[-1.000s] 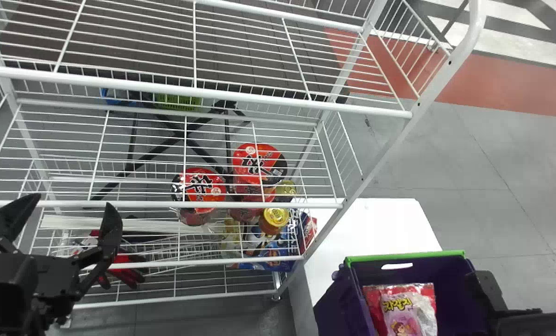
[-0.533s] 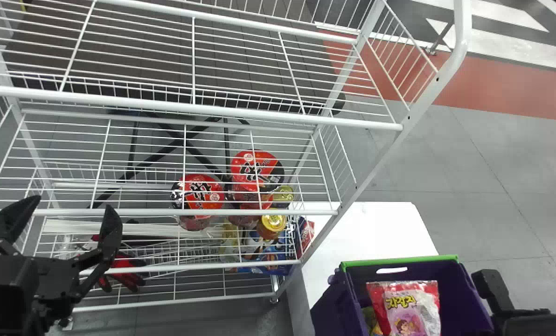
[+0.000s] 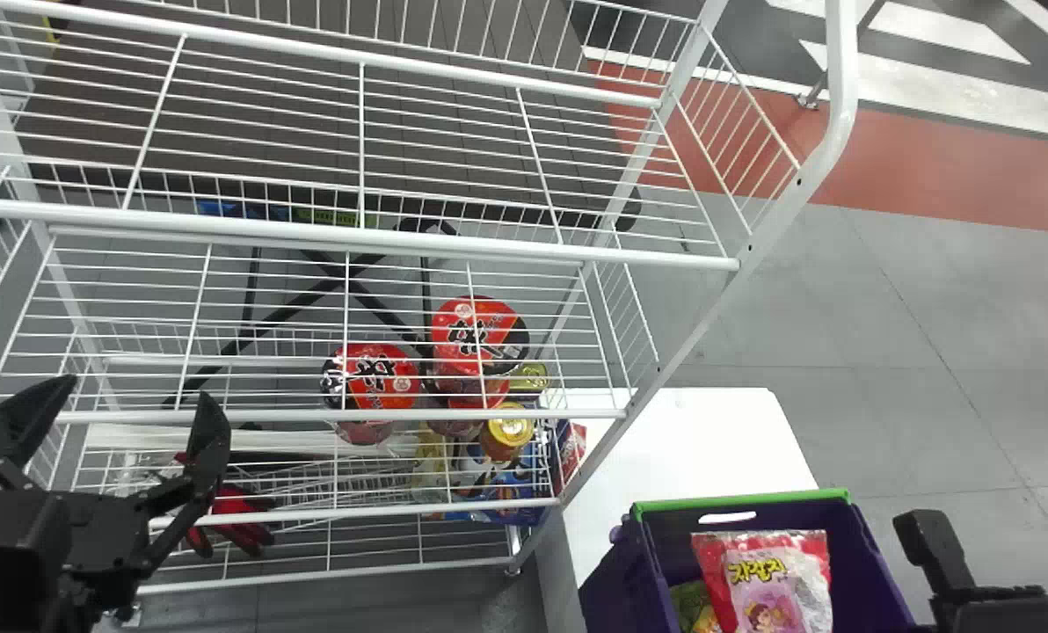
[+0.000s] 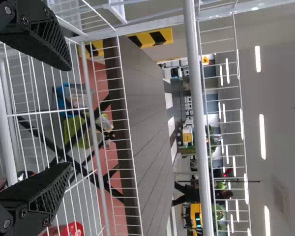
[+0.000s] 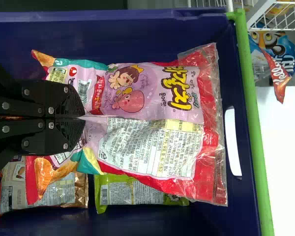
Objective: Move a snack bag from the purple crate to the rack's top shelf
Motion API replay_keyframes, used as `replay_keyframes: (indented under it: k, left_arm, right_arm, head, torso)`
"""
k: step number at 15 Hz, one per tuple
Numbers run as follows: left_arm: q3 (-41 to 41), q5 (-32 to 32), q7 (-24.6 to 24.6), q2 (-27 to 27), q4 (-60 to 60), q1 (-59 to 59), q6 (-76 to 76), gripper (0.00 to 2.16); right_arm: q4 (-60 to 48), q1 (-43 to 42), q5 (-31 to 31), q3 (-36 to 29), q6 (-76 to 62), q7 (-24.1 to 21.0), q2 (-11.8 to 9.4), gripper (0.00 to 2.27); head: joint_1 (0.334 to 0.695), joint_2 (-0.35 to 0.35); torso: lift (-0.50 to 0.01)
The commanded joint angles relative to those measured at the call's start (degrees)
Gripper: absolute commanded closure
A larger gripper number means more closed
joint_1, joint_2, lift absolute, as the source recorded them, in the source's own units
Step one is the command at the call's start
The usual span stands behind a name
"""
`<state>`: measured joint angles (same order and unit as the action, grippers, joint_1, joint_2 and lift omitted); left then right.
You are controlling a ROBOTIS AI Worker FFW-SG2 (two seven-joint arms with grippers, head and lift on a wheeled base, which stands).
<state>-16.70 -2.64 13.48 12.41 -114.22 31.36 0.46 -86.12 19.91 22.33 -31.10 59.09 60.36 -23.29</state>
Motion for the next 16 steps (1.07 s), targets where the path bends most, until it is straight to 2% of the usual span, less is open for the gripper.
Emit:
replay_keyframes:
  k: [1, 16]
  left_arm:
    - [0.00, 0.09, 0.06, -0.02, 0.14, 0.02, 0.02, 0.13]
    - [0.26, -0.09, 0.41, -0.11, -0.39, 0.63, -0.15, 0.13]
  right_arm:
    - [-0.27, 0.04, 0.00, -0.10, -0.07, 0.02, 0.00, 1.57]
    - [-1.24, 0.04, 0.09, -1.33, 0.63, 1.34, -0.09, 1.57]
  head:
    - [0.695, -0.350]
    - [0.695, -0.350]
  torso:
    - [-0.197]
    - [-0.137]
